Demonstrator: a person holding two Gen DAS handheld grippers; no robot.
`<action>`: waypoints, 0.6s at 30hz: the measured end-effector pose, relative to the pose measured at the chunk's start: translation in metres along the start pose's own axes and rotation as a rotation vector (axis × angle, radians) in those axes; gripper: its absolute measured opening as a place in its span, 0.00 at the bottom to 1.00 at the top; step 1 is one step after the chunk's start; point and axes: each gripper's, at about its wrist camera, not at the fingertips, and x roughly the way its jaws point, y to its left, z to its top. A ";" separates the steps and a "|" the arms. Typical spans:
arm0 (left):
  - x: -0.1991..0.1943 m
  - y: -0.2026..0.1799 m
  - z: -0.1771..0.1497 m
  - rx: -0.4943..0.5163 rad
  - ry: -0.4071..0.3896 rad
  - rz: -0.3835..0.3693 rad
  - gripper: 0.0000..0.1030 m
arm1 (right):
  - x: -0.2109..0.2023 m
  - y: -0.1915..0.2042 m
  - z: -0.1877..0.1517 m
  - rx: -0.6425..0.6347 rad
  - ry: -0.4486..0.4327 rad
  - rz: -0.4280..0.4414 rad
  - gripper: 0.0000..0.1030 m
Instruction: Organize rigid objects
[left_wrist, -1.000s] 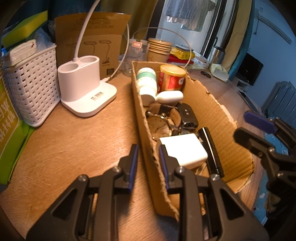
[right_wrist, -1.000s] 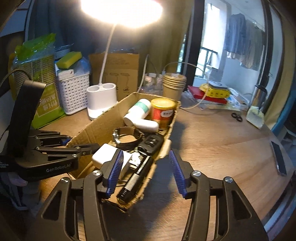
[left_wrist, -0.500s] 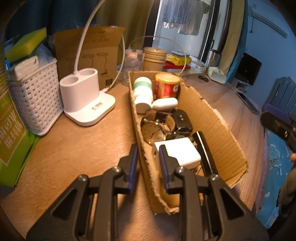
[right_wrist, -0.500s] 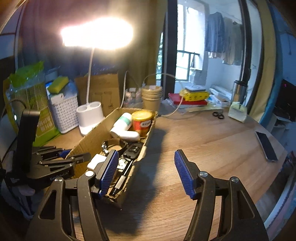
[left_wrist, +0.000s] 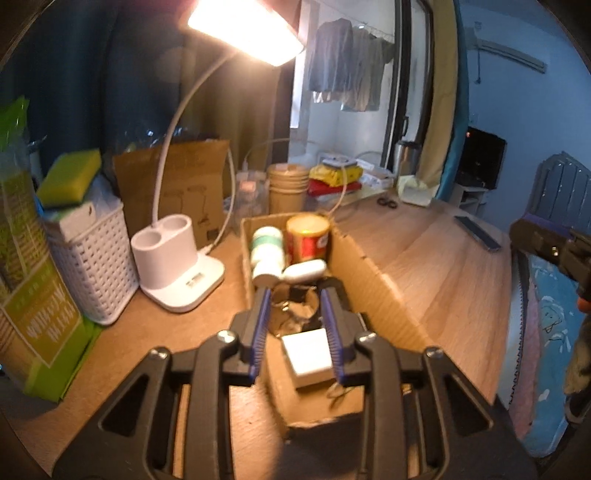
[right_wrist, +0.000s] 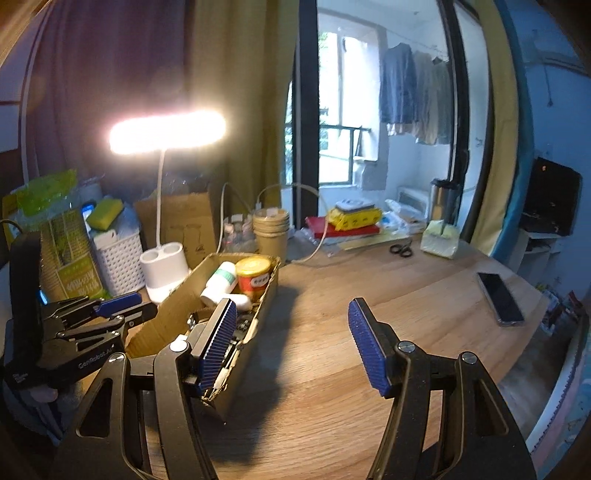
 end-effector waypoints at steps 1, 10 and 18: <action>-0.005 -0.004 0.004 0.006 -0.017 -0.003 0.31 | -0.003 -0.001 0.001 0.001 -0.009 -0.007 0.64; -0.052 -0.024 0.034 -0.029 -0.141 -0.045 0.91 | -0.038 -0.012 0.015 0.019 -0.095 -0.064 0.64; -0.083 -0.042 0.052 -0.018 -0.235 0.044 0.97 | -0.067 -0.016 0.023 0.028 -0.176 -0.099 0.77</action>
